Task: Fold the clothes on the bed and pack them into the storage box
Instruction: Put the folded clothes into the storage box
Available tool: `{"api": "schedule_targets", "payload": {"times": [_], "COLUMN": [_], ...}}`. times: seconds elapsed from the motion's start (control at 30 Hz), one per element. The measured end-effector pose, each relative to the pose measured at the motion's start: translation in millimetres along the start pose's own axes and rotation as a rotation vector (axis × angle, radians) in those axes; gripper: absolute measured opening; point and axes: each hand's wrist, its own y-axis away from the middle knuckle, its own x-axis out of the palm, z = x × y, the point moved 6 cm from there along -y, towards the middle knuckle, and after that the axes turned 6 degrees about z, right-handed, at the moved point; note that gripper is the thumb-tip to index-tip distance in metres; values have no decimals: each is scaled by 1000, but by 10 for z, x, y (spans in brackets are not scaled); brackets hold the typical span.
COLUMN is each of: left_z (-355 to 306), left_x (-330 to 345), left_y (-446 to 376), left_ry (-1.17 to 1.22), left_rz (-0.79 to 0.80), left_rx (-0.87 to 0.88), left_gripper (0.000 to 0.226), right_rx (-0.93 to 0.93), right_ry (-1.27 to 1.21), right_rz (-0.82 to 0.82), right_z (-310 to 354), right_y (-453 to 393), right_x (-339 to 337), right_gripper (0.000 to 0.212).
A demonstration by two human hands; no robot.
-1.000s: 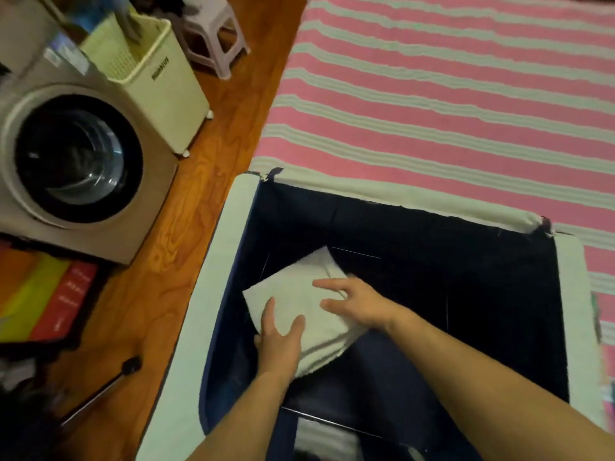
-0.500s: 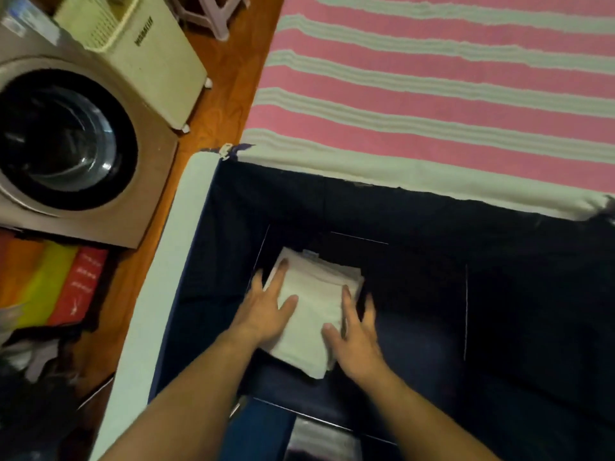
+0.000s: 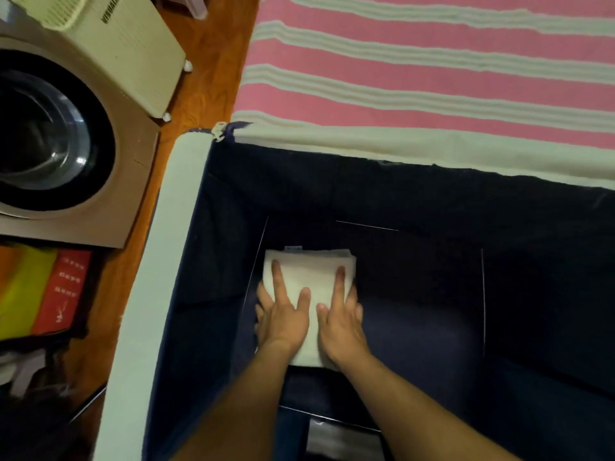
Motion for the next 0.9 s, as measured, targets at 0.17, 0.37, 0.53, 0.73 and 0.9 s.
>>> {"api": "schedule_targets", "payload": {"times": [0.17,0.37,0.53,0.73,0.9], "left_z": [0,-674,-1877,-3130,-3512], "left_x": [25,-451,-559,467,2305], "left_y": [-140,717,2254,4203,4220], "left_ry": [-68,-16,656,598,239], "left_rz": [182,46,124,452,422], "left_rx": [-116,14,546,872,743], "left_gripper": [80,78,33,27,68], "right_rx": [85,111,-288,-218,-13], "right_ry": [127,376,-187,-332,-49], "right_rz": [108,316,-148,-748,-543], "right_z": [-39,571,916,-1060,-2781], "right_y": [-147,555,2256,3775,3290], "right_x": [-16,-904,-2576,-4049,-4214], "right_gripper": [78,74,54,51,55]}}
